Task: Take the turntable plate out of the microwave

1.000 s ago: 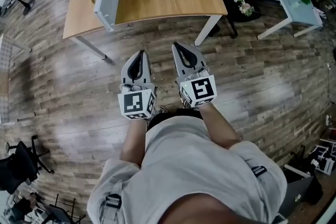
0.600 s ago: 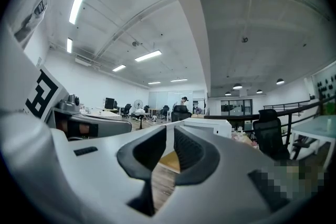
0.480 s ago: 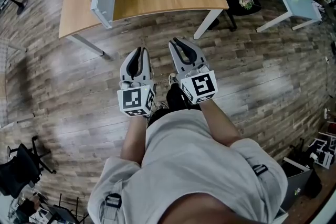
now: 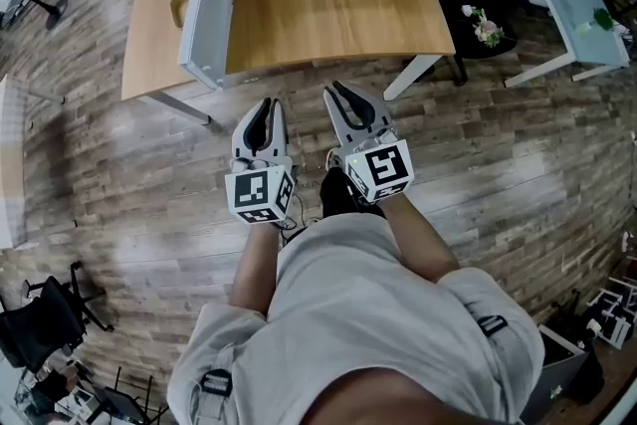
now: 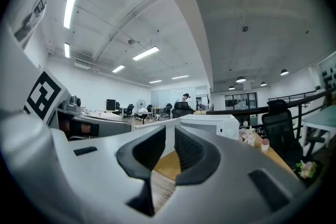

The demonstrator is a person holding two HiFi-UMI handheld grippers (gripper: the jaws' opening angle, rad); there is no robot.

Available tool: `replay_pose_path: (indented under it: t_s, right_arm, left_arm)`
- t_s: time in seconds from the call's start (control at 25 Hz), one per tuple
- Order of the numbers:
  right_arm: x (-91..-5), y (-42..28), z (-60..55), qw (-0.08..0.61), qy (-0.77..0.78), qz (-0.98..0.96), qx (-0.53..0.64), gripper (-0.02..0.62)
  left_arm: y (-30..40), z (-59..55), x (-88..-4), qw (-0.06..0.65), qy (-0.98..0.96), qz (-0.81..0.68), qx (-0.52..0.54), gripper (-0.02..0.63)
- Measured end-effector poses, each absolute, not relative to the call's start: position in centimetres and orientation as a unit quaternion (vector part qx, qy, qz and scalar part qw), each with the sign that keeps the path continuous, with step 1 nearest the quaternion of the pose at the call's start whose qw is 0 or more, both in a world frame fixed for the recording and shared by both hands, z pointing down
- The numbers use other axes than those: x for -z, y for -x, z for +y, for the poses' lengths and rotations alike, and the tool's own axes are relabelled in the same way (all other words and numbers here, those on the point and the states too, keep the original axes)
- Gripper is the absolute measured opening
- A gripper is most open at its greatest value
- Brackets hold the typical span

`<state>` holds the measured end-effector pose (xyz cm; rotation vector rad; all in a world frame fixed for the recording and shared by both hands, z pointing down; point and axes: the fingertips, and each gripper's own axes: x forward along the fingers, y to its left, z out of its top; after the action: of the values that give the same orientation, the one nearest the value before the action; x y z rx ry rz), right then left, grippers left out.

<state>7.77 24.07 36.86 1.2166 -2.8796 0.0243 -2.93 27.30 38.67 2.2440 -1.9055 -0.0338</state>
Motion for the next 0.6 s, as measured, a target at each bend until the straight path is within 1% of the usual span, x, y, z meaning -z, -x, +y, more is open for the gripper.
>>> replay_pose_path:
  t_s: [0.32, 0.6]
  right_arm:
    - [-37.5, -7.7, 13.6, 0.011, -0.368, -0.93, -0.023, 0.06]
    - [-39.4, -7.6, 6.8, 0.02, -0.354, -0.933, -0.057, 0.06]
  left_arm:
    - [2.4, 16.6, -39.6, 0.118, -0.75, -0.651, -0.001, 0.057]
    - [2.7, 10.5, -41.1, 0.148, -0.734, -0.663, -0.006, 0.057]
